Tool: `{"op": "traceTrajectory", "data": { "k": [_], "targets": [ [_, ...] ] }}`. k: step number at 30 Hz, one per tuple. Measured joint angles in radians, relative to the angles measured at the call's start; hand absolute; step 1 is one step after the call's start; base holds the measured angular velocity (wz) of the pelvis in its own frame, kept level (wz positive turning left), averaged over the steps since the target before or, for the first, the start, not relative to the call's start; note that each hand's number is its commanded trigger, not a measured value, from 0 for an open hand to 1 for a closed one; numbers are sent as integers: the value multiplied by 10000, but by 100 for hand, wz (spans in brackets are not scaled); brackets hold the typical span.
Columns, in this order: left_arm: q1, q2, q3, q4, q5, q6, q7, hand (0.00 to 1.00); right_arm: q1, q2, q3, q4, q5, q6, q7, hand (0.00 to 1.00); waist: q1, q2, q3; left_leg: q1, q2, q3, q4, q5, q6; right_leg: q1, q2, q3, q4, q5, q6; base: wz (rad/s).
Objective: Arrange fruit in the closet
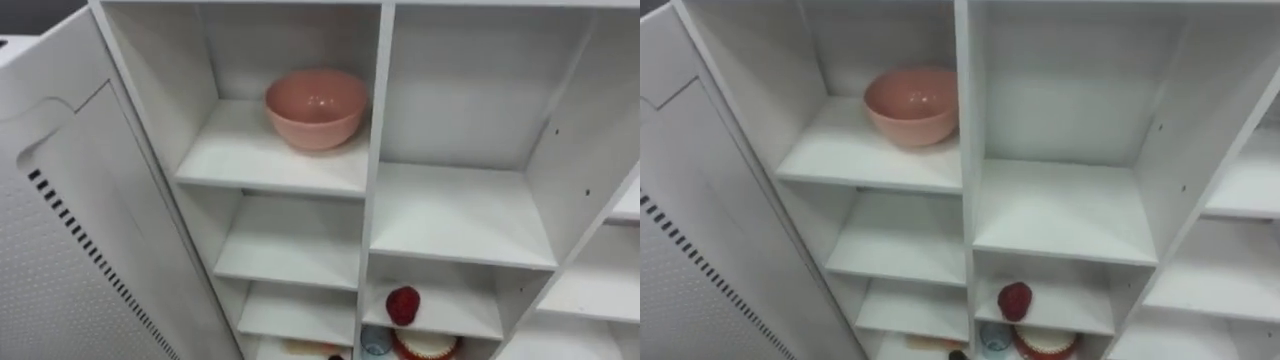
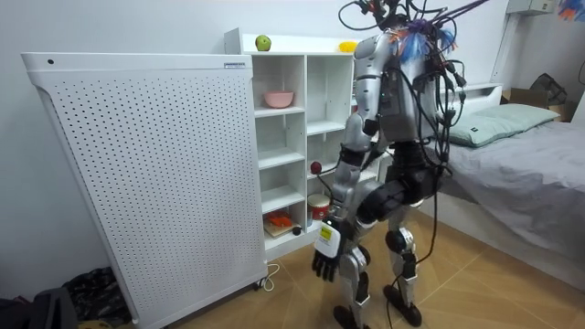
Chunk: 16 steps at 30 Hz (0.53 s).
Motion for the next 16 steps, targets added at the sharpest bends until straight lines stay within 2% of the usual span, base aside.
{"op": "traceTrajectory", "data": {
  "k": [1, 5, 7, 8, 11, 13, 14, 16],
  "targets": [
    [112, 46, 152, -159, 149, -20, -82, 0, 469, 87, 133, -3, -493, 10, 18, 0, -70, -54, -77, 327, -4, 0, -257, 18, -23, 349, 35, -130, -326, 86, 7, 0],
    [588, 84, 600, -552, 551, -145, -264, 0, 1776, 247, 581, -25, -2426, -11, 168, 0, -239, -184, -190, 1512, 1, -16, -944, 67, -79, 1721, 211, -310, -1483, 415, 54, -4],
    [990, 71, 683, -741, 862, -230, -357, 0, 2452, 388, 835, -41, -4045, -5, 237, 0, -397, -255, -260, 2159, -6, 32, -1234, 68, -85, 2418, 230, -672, -1980, 522, 98, -4],
    [1139, 32, 877, -821, 1106, -229, -451, 0, 2649, 457, 836, -35, -4736, -7, 281, 0, -413, -242, -247, 2358, 6, 80, -1247, 66, -86, 2678, 233, -830, -2054, 562, 111, -11],
    [1568, -4, 1076, -1089, 1244, -285, -552, 0, 3168, 584, 828, -29, -6317, -2, 430, 0, -496, -174, -215, 2926, -12, 93, -1519, 65, -89, 3189, 260, -877, -2341, 646, 139, -3],
    [1689, -28, 1237, -1092, 1244, -293, -543, 0, 3407, 686, 845, -48, -6756, -9, 461, 0, -503, -178, -179, 3098, -16, 98, -1632, 63, -93, 3320, 259, -867, -2335, 649, 145, 0],
    [1739, -28, 1252, -1092, 1253, -299, -532, 0, 3447, 732, 847, -45, -6941, -8, 462, 0, -497, -104, -190, 3144, -10, 111, -1687, 65, -97, 3349, 265, -840, -2325, 654, 148, -9],
    [2073, -29, 1258, -1062, 1326, -278, -517, 0, 3561, 913, 942, -34, -7657, -5, 457, 0, -493, -110, -112, 3324, 10, 178, -1805, 86, -122, 3531, 300, -685, -2342, 689, 147, -12]
  ]
}}
